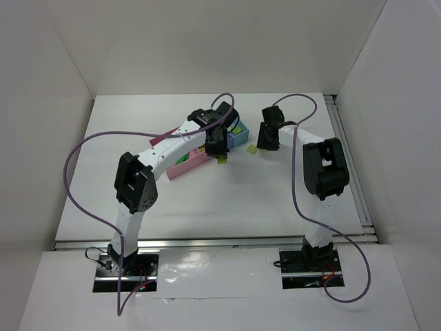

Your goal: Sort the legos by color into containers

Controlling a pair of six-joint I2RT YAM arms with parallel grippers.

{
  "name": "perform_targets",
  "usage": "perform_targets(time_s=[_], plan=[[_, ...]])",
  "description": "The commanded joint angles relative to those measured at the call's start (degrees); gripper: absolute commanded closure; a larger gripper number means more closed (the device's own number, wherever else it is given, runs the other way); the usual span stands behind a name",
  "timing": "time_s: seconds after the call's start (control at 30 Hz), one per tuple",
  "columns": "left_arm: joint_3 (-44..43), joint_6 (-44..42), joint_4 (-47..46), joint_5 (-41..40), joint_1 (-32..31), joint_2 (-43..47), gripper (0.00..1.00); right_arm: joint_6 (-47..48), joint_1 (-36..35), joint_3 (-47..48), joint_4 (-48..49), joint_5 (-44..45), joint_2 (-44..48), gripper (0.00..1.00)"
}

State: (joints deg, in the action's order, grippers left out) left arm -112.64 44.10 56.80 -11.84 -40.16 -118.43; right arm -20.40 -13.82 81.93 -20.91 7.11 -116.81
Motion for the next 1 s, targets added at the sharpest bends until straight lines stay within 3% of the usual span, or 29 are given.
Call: perform_targets(time_s=[0.0,0.43,0.5,0.57,0.67,0.8,0.97], plan=[[-4.1,-2.2,2.3,-1.9,3.6,-0.2,0.67,-1.3,0.4,-3.1,1.9,1.2,6.8,0.72],[-8.5,-1.3,-0.2,1.5,13.4,-6.1,0.67,-1.3,0.4,-4.9,0.2,3.0,13.9,0.74],[-10.2,-0.8,-0.8,2.3,14.1,-7.7,0.57,-1.3,0.4,-3.4,-0.4,1.6,14.4,0.74],[-11.5,-1.8,-0.8,4.9,14.8,-9.7,0.34,-0.7,-0.2,-1.8,-0.4,-0.4,14.4,0.74],[-12.3,-3.1,-2.1,5.5,14.8,-10.2,0.17,0.5,-2.1,3.0,0.3,-3.1,13.0,0.74],[-12.8,-3.7,-2.7,6.0,14.8,-7.3,0.17,2.2,-4.1,12.8,-1.8,-4.2,6.6,0.74],[-9.5,-4.2,-2.7,4.8,15.4,-1.9,0.18,2.7,-6.3,17.6,-2.0,-4.0,2.1,0.74]])
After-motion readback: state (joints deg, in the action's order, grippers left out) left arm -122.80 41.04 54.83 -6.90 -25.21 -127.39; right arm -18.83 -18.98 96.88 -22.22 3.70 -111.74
